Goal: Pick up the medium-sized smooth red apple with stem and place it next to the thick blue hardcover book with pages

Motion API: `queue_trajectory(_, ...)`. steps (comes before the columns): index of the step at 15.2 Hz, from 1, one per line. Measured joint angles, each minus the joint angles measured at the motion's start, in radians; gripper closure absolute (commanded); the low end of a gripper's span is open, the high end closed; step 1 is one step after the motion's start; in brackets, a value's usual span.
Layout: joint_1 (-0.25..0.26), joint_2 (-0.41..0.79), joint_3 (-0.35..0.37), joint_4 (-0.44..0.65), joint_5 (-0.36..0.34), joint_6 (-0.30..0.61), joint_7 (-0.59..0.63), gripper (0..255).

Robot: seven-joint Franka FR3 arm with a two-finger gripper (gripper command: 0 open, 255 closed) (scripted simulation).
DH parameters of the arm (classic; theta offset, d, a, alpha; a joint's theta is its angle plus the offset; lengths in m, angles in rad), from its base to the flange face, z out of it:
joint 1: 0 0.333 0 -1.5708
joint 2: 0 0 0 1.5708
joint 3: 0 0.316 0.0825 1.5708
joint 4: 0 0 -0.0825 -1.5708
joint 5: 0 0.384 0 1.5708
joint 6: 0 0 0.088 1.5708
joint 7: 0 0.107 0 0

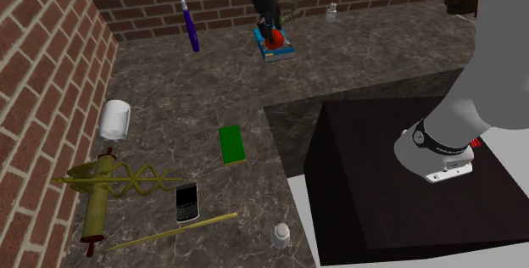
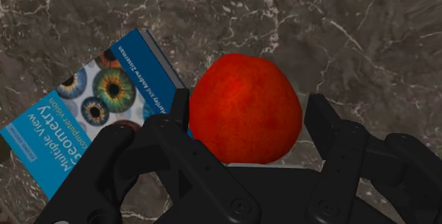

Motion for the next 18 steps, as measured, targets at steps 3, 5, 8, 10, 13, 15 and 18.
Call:
queue_trajectory(3,-0.003,0.018,0.001,-0.009,0.001,0.028,0.001,255)
queue_trajectory(5,-0.004,0.03,0.002,-0.02,0.002,0.05,0.005,255)
queue_trajectory(8,-0.007,0.053,0.003,-0.025,0.003,0.078,0.007,255)
queue_trajectory(10,-0.008,0.067,0.004,-0.033,0.004,0.1,0.01,255)
queue_trajectory(13,-0.01,0.092,0.005,-0.036,0.006,0.126,0.013,255)
queue_trajectory(15,-0.01,0.106,0.007,-0.042,0.007,0.147,0.018,255)
queue_trajectory(18,-0.013,0.131,0.008,-0.042,0.008,0.172,0.021,255)
